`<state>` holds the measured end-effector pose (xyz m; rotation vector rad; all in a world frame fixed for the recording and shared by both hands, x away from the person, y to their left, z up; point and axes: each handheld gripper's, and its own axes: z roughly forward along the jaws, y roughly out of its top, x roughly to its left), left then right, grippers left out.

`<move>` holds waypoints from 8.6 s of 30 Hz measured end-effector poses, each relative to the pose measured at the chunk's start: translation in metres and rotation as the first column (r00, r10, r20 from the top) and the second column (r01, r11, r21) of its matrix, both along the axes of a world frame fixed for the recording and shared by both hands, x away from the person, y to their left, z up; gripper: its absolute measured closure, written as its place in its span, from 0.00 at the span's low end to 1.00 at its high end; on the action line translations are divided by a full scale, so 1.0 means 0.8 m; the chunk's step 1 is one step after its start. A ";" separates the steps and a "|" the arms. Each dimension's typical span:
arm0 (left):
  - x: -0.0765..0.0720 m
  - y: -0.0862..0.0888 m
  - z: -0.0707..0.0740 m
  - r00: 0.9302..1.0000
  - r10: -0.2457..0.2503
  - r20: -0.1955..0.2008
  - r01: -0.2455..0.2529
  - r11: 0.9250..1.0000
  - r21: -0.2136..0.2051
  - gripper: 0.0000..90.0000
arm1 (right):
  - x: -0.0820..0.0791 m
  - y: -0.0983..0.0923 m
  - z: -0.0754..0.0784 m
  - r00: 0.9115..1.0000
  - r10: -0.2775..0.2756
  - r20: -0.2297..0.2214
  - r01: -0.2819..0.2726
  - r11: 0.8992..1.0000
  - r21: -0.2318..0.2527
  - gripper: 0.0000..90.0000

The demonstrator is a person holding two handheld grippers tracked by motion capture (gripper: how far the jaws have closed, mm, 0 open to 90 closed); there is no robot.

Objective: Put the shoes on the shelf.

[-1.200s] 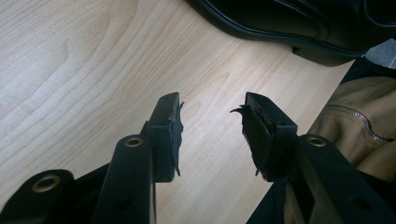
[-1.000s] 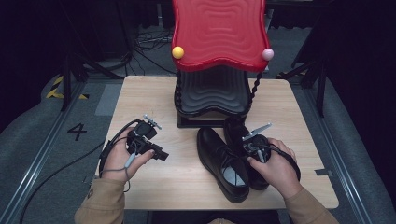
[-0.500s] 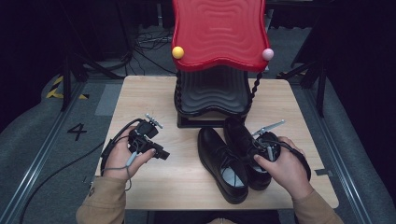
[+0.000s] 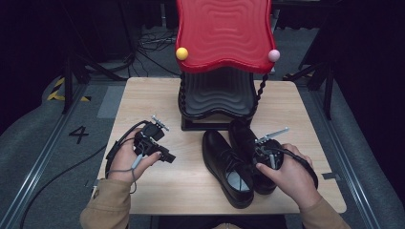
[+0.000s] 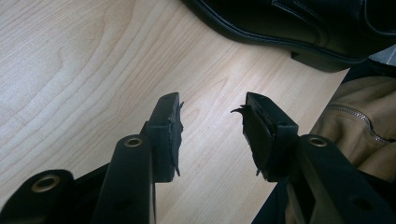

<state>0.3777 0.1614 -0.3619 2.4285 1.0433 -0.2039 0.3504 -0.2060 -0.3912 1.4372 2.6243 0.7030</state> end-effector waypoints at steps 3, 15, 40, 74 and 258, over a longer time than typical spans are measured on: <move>-0.001 0.001 -0.001 1.000 0.001 0.004 -0.001 1.000 -0.003 0.63 | 0.003 0.005 -0.011 1.000 -0.007 -0.018 0.006 1.000 -0.026 0.40; -0.010 0.014 -0.005 0.999 0.037 -0.007 -0.037 0.999 0.006 0.63 | 0.022 0.033 -0.038 0.998 0.029 -0.052 -0.035 0.991 -0.126 0.54; -0.012 0.013 -0.008 0.999 0.041 -0.011 -0.041 0.999 0.013 0.63 | 0.020 0.043 -0.034 0.998 0.042 -0.041 -0.047 0.988 -0.148 0.81; -0.004 0.017 -0.011 0.999 0.049 -0.019 -0.049 0.999 0.000 0.63 | 0.045 0.034 -0.018 0.986 0.018 -0.163 -0.046 0.984 -0.172 0.91; -0.001 0.080 -0.018 0.992 0.119 -0.030 -0.122 0.983 -0.135 0.63 | 0.282 0.166 0.394 0.871 -0.452 0.191 0.448 0.891 0.069 0.59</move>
